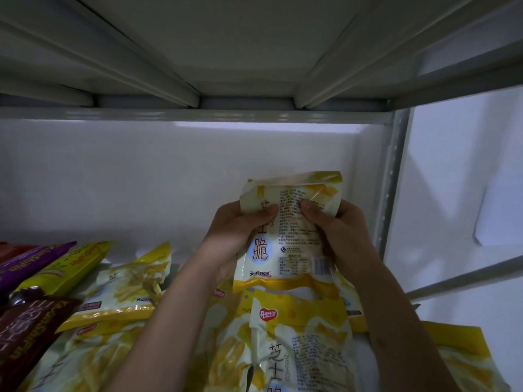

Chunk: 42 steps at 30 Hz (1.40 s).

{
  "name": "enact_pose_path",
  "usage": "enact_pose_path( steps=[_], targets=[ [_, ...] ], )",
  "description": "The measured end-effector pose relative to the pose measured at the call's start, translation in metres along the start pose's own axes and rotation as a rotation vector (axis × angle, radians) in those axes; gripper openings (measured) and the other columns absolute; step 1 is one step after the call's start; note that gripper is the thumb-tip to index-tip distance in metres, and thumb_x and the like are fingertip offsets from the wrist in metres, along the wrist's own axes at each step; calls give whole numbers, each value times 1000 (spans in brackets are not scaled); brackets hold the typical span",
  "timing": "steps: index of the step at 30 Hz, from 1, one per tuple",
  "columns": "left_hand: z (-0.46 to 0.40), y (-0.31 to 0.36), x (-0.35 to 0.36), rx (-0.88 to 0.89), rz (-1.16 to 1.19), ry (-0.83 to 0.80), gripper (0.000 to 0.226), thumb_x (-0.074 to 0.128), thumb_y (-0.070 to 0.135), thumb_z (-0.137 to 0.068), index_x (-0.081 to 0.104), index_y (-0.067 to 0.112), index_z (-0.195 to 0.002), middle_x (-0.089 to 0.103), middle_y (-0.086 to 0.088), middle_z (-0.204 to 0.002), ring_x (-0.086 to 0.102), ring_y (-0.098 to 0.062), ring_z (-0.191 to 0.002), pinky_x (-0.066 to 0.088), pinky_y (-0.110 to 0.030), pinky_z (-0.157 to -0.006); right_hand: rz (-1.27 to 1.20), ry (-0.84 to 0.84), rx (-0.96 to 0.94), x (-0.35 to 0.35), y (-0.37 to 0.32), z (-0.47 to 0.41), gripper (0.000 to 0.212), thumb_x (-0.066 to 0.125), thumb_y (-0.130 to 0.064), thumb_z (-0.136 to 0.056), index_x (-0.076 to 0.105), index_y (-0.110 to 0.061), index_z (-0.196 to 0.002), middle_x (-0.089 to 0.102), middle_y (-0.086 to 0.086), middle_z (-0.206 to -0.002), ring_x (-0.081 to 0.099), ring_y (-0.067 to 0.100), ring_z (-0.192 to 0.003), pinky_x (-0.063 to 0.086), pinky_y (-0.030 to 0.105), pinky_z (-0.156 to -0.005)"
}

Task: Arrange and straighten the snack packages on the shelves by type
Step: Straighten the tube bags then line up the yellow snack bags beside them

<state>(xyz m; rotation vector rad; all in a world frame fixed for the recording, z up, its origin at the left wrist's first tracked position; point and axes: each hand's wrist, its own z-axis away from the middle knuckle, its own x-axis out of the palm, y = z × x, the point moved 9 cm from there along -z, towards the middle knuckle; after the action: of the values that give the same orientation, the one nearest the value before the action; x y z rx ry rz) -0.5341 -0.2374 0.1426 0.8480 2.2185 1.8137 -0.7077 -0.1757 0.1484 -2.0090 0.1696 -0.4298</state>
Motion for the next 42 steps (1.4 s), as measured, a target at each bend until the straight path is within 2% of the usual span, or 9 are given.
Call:
enact_pose_path(
  steps=[7,10,14,20,25,28,34,38,42],
  targets=[
    [5,2,1,-6,-78,-50,28,76,11,-88,74,2,-114,79,-18,-107,78,-37,-94,65,-42,-80,-149,-32,-13,4,-8,5,24,71,-19,-94,74,-3,-113,79,18,-110,77,36,-101,64,49,-85],
    [7,2,8,-30,-61,-97,40,76,23,-82,72,4,-117,78,-17,-111,77,-38,-99,63,-45,-86,-153,-9,-25,1,-7,3,18,71,-11,-95,73,-2,-110,78,19,-109,77,38,-100,64,50,-81],
    [4,7,2,24,-50,-25,30,70,23,-94,71,3,-117,79,-16,-110,77,-37,-99,64,-47,-86,-179,-30,-28,1,-8,2,14,69,-6,-95,74,-3,-108,78,18,-110,77,36,-100,64,46,-79],
    [2,9,-9,67,47,132,24,71,18,-95,74,-3,-108,78,-22,-104,77,-40,-95,65,-48,-82,-115,-146,47,10,-3,3,33,75,-21,-85,76,-2,-113,78,16,-115,75,35,-109,61,47,-93],
    [2,13,-15,73,90,156,25,70,17,-96,72,-1,-113,78,-23,-106,76,-42,-97,63,-51,-83,29,-219,42,17,3,5,35,78,-17,-82,76,1,-112,78,17,-113,76,36,-106,59,56,-97],
    [3,15,-14,95,83,151,21,67,19,-100,72,3,-112,78,-20,-107,77,-39,-97,65,-46,-77,100,-190,31,15,4,4,39,81,-19,-76,75,2,-110,80,15,-107,78,34,-100,60,58,-95],
    [2,18,-17,150,121,173,14,68,11,-97,73,7,-110,78,-19,-108,77,-39,-99,63,-54,-86,142,-256,59,18,7,5,48,84,-29,-75,76,-5,-116,79,12,-113,76,33,-106,58,55,-97],
    [1,18,-19,155,90,179,23,72,14,-93,72,5,-114,77,-21,-109,76,-43,-99,61,-62,-88,183,-258,95,20,11,8,42,83,-24,-75,77,-7,-114,81,10,-107,78,29,-100,63,51,-87],
    [-2,18,-9,123,-92,29,52,79,29,-78,69,9,-125,78,-12,-113,79,-26,-91,64,-41,-82,183,-152,67,9,10,4,19,75,-13,-92,77,-5,-109,81,10,-103,79,29,-97,64,40,-79]
  ],
)
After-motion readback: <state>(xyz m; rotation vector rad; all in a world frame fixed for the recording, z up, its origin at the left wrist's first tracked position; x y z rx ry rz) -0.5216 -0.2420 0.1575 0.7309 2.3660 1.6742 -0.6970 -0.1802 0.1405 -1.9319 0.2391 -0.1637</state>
